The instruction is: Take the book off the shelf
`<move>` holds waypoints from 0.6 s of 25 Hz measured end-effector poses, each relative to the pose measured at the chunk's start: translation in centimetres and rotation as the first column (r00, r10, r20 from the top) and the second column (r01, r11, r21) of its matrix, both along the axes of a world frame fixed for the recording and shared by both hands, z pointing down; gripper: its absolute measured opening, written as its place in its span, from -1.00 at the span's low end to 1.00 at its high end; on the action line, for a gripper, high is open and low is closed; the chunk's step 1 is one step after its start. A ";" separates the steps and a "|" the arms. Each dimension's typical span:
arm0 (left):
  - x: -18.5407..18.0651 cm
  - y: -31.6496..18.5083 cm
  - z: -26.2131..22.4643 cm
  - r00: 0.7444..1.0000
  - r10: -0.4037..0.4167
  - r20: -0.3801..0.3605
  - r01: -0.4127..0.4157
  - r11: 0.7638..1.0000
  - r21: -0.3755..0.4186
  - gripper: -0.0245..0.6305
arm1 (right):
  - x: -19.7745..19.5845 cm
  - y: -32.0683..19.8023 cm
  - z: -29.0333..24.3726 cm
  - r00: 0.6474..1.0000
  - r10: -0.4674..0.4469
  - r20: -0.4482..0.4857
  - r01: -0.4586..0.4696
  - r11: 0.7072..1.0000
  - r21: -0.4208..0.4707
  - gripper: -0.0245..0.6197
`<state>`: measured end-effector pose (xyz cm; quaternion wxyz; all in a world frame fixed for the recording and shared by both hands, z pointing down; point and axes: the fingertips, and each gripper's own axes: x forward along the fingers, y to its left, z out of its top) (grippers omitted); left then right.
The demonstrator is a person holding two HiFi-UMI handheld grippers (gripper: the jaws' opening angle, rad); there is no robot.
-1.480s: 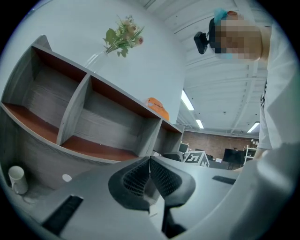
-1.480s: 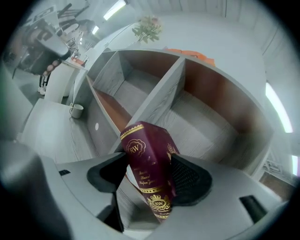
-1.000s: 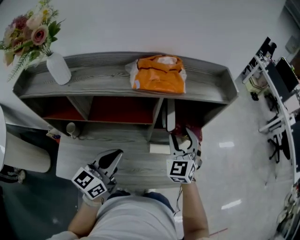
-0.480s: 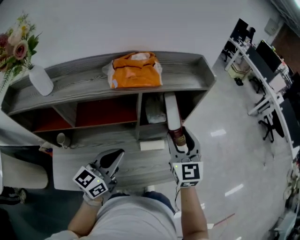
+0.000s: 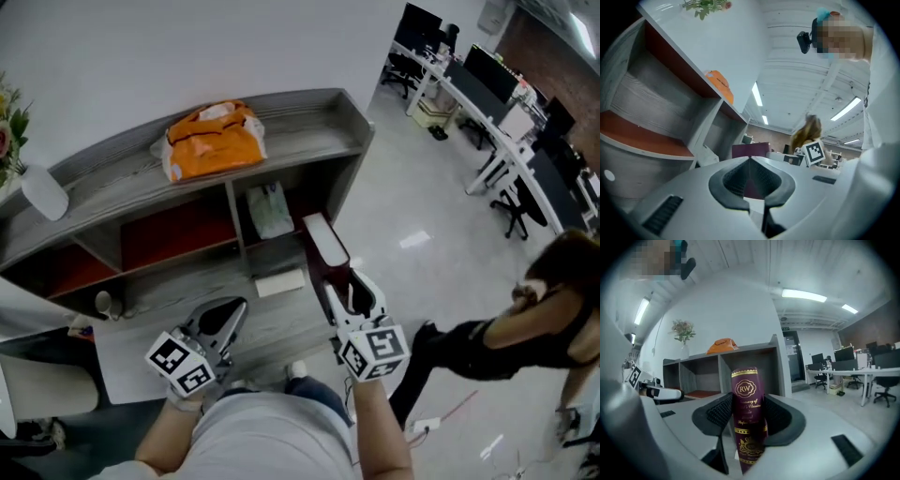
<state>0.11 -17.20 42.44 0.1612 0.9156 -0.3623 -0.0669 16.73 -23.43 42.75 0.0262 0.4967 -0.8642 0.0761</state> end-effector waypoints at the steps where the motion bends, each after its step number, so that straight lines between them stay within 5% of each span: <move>1: 0.5 0.1 0.1 1.000 0.015 0.001 -0.015 1.000 0.000 -0.87 | 0.5 0.4 0.7 1.000 0.015 0.023 -0.014 1.000 -0.026 -0.29; 15: 4.6 0.6 1.4 0.991 0.129 0.024 -0.129 0.991 -0.023 -0.87 | 3.2 4.6 5.3 0.976 0.127 0.178 -0.094 0.979 -0.181 -0.29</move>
